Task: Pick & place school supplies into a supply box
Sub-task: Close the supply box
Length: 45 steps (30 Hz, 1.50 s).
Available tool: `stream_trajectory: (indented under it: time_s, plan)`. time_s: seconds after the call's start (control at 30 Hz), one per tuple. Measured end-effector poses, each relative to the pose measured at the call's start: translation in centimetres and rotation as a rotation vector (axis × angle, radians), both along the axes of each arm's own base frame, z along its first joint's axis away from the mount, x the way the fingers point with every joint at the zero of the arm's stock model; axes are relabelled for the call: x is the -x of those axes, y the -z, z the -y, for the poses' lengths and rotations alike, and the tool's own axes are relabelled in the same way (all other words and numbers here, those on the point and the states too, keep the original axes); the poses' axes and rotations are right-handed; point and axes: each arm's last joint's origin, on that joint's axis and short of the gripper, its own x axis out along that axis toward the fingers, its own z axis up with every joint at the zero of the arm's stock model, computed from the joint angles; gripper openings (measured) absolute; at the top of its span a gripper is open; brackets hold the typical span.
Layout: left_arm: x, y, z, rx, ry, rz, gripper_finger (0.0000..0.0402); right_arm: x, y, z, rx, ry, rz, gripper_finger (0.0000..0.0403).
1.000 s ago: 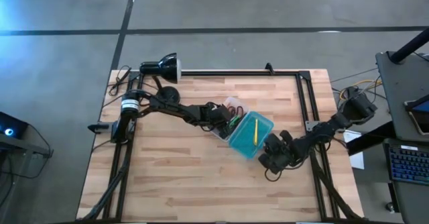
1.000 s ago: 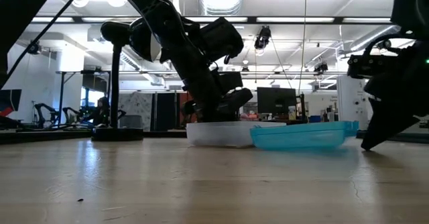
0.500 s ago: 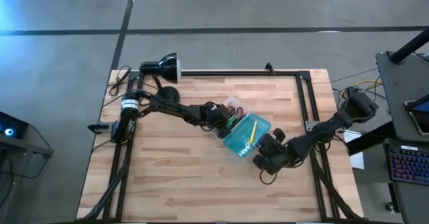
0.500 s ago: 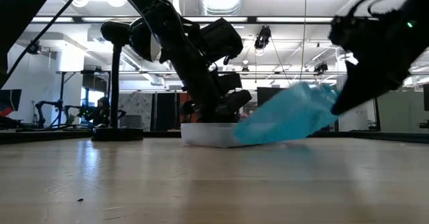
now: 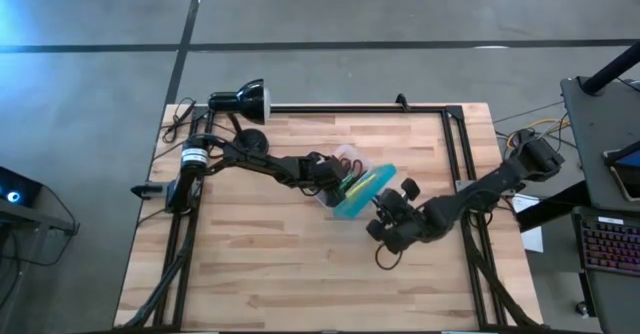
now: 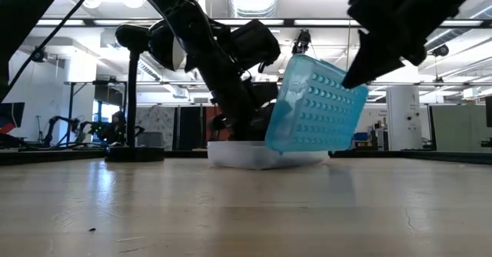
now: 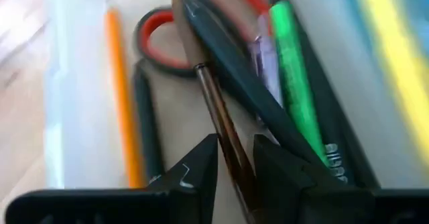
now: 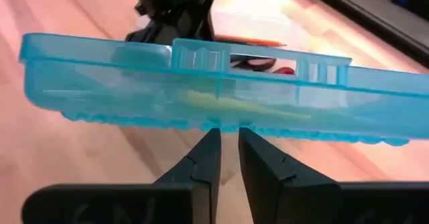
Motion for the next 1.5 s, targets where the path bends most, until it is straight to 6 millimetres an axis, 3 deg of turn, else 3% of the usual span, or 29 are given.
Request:
stream_trajectory:
  time_s: [0.3, 0.5, 0.67, 0.83, 0.93, 1.03, 1.23, 1.5]
  plan:
    - [-0.3, -4.3, -0.2, -0.143, 0.030, -0.034, 0.0080, -0.9, -0.7, 1.2, 0.028, 0.008, -0.019, 0.0047]
    - [1.4, -5.8, -1.0, -0.294, -0.032, -0.170, 0.0080, -0.9, -0.7, 1.2, 0.029, 0.007, -0.022, 0.0047]
    - [3.9, -4.7, -4.0, -0.121, -0.210, -0.169, 0.0080, -0.9, -0.7, 1.2, 0.028, 0.006, -0.021, 0.0047]
    - [6.2, -4.9, -6.8, 0.064, -0.348, 0.011, 0.0080, -0.9, -0.7, 1.2, 0.024, 0.009, -0.016, 0.0047]
    - [6.6, -4.7, -8.0, 0.178, -0.335, 0.106, 0.0080, -1.0, -0.8, 1.2, 0.008, 0.023, -0.001, 0.0047]
    - [6.8, -3.1, -8.8, 0.214, -0.371, 0.074, 0.0080, -1.2, -0.9, 1.4, -0.010, 0.037, 0.014, 0.0047]
    - [5.8, -0.5, -8.9, 0.285, -0.362, 0.062, 0.0080, -2.4, -2.3, 2.5, -0.011, 0.031, 0.021, 0.0047]
    - [4.2, -0.7, -6.4, 0.367, -0.301, 0.155, 0.0080, -3.8, -3.6, 5.7, 0.025, 0.075, 0.001, 0.0047]
